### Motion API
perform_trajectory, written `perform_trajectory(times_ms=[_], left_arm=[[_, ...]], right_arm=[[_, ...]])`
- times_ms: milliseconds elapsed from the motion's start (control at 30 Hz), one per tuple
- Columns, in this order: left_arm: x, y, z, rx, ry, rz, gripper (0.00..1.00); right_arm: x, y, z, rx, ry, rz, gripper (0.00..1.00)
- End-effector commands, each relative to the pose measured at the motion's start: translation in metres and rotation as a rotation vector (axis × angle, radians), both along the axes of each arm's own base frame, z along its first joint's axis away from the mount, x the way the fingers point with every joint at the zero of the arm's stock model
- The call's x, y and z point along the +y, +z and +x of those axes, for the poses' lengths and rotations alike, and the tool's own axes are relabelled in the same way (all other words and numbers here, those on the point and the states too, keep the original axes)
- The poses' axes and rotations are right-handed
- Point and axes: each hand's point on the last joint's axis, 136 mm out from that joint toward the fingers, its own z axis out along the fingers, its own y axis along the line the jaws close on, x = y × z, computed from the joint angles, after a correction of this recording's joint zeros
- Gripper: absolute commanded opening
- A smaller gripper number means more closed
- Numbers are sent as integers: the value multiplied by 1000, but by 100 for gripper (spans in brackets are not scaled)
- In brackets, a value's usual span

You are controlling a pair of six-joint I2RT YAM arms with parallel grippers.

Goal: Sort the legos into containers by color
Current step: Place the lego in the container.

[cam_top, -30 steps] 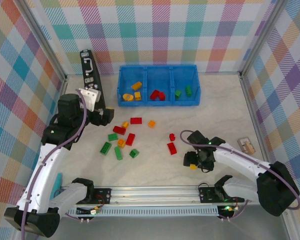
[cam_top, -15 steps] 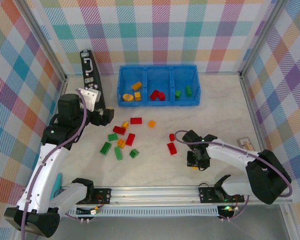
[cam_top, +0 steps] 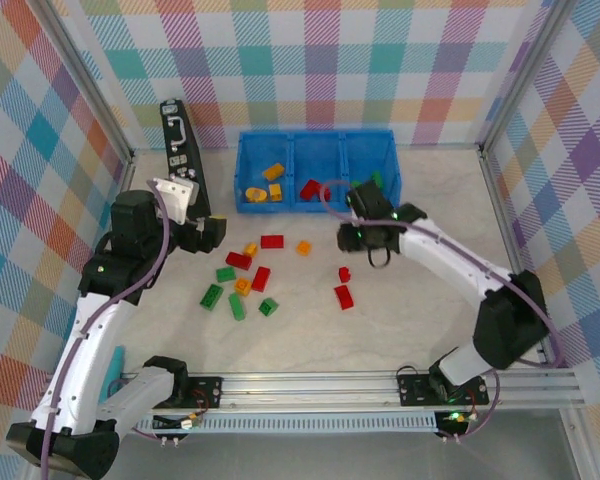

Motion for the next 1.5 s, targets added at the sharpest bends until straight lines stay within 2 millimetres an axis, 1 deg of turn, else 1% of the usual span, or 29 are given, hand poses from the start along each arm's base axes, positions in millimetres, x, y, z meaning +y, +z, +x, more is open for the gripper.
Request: perform_trajectory(times_ms=[0, 33, 167, 233, 300, 367, 400, 467, 567, 633, 733, 833, 1067, 1100, 1167, 1233, 1300, 1433, 1467], left_arm=[[7, 5, -5, -16, 26, 2, 100], [8, 5, -4, -19, 28, 4, 100], [11, 5, -5, -21, 40, 15, 100], [10, 5, -5, -23, 37, 14, 100], [9, 4, -4, -18, 35, 13, 100], [8, 2, -2, -4, 30, 13, 100], [8, 0, -1, 3, 28, 14, 100], [9, 0, -2, 13, 29, 22, 100], [13, 6, -3, -2, 49, 36, 100], [13, 8, -4, -14, 49, 35, 100], [13, 5, -2, -3, 49, 39, 100], [14, 1, 0, 16, 53, 47, 100], [17, 1, -1, 7, 64, 61, 100], [17, 0, -1, 9, 66, 62, 100], [17, 1, -1, 9, 65, 62, 100], [17, 1, -1, 8, 65, 62, 100], [18, 1, -1, 7, 68, 64, 100], [20, 0, -2, 6, 77, 78, 100], [22, 1, -2, 2, 83, 83, 100]], right_arm=[[48, 39, 59, -236, 198, 26, 32], [63, 48, 76, -283, 227, 49, 32], [115, 82, 125, -427, 335, 95, 32], [132, 94, 146, -502, 356, 104, 32], [143, 98, 164, -549, 364, 102, 32], [156, 93, 183, -591, 369, 98, 32], [162, 89, 189, -603, 375, 110, 32], [175, 77, 197, -622, 389, 130, 33], [195, 59, 209, -684, 429, 88, 34], [204, 47, 220, -698, 430, 74, 35], [208, 34, 235, -697, 412, 41, 37], [207, 25, 243, -670, 378, 23, 39], [201, 4, 245, -628, 355, -12, 54], [201, 2, 243, -620, 358, -13, 54], [202, 5, 241, -624, 361, -6, 54], [202, 14, 238, -641, 364, -3, 52], [202, 30, 235, -664, 367, 14, 52], [203, 75, 219, -693, 400, 64, 52], [200, 87, 214, -695, 400, 67, 52]])
